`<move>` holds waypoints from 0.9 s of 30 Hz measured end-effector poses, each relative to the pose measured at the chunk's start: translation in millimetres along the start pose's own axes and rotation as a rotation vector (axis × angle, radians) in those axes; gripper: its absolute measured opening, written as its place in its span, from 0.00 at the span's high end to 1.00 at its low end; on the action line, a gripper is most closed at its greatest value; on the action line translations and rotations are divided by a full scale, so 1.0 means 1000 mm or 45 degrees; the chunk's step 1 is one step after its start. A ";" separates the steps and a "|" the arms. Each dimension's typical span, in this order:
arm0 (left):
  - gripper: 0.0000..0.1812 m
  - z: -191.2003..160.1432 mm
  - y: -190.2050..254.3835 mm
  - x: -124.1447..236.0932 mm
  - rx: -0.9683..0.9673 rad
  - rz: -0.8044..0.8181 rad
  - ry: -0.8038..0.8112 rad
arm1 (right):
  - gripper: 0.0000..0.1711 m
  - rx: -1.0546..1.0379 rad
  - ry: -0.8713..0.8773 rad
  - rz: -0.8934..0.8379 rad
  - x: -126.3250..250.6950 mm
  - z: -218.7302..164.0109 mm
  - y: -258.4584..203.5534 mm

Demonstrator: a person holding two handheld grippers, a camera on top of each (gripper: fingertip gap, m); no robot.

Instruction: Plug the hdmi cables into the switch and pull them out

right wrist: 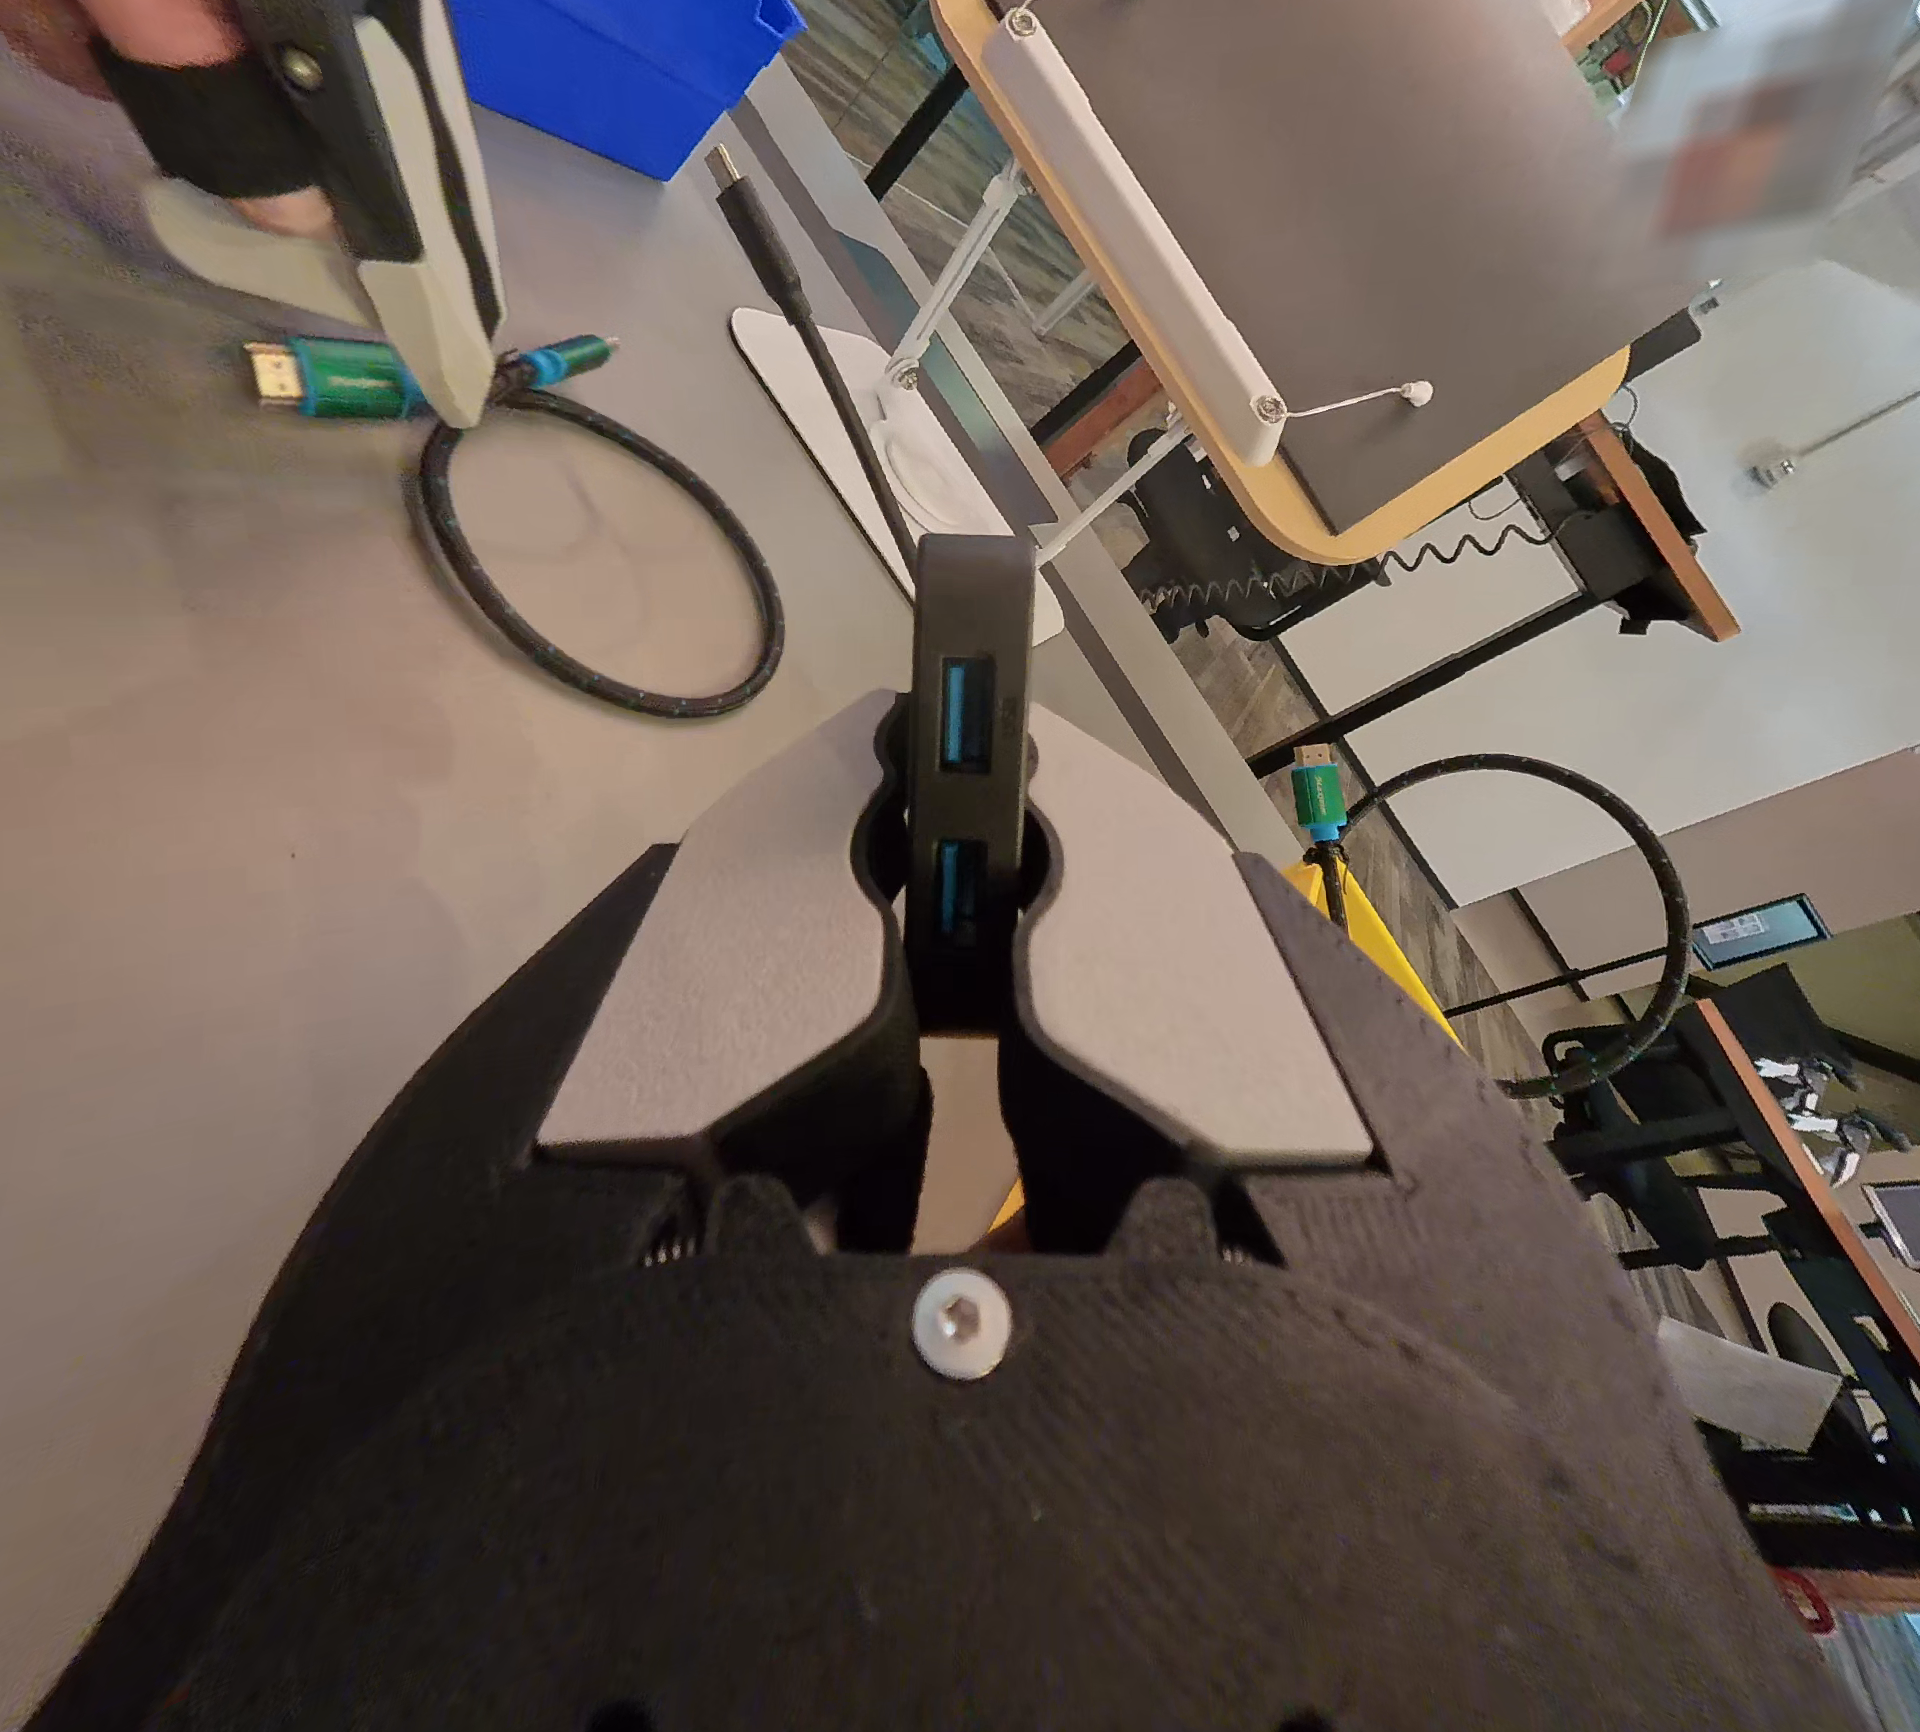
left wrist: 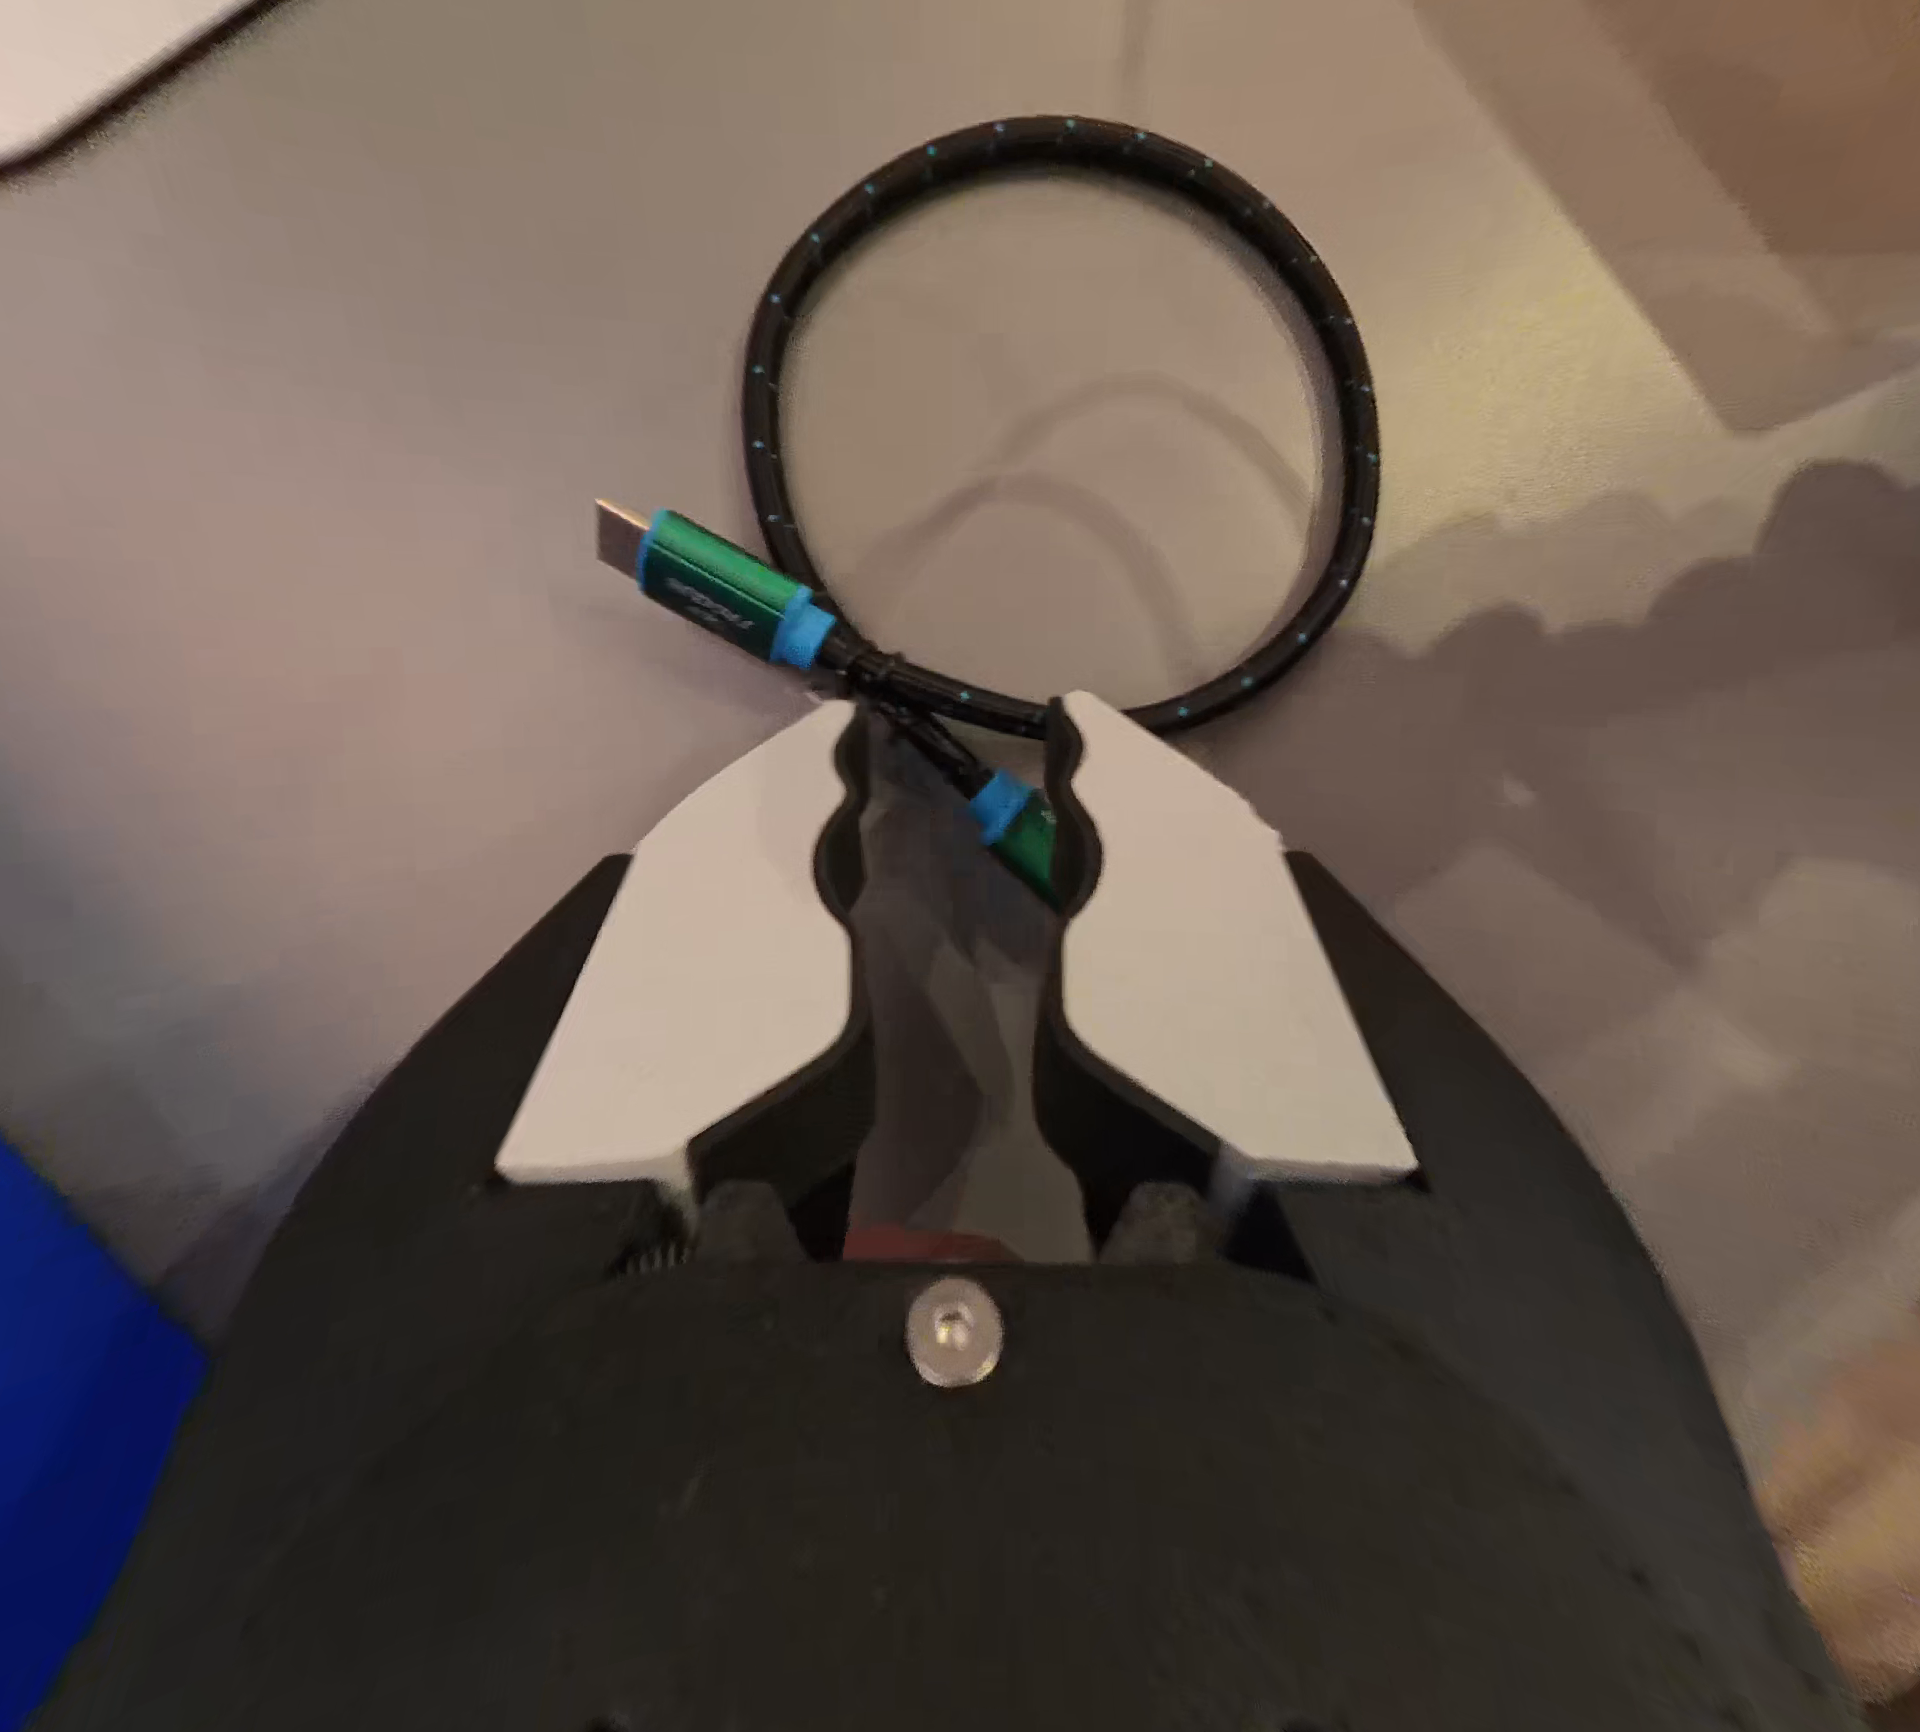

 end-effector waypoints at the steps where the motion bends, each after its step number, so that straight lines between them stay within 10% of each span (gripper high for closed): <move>1: 0.86 0.004 -0.003 -0.002 -0.027 0.033 -0.001 | 0.93 0.001 -0.002 0.000 0.000 0.000 0.000; 12: 0.75 0.024 -0.022 -0.016 0.143 -0.074 0.002 | 0.93 -0.011 0.000 -0.004 0.001 -0.002 0.002; 15: 0.87 0.025 -0.027 -0.026 0.198 -0.049 0.002 | 0.93 -0.009 -0.001 0.001 -0.001 -0.002 0.001; 27: 0.93 0.012 -0.010 -0.015 -0.409 -0.091 -0.165 | 0.93 -0.023 -0.018 -0.007 0.001 -0.008 0.005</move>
Point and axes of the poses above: each gripper's, where its closed fingertips meet, x back along the fingers, z out of its top, y = z × x across the jaws, the point moved 2 cm from there along x, back along the fingers, and after that the axes turned 7 degrees about z, right-handed, at the moved point
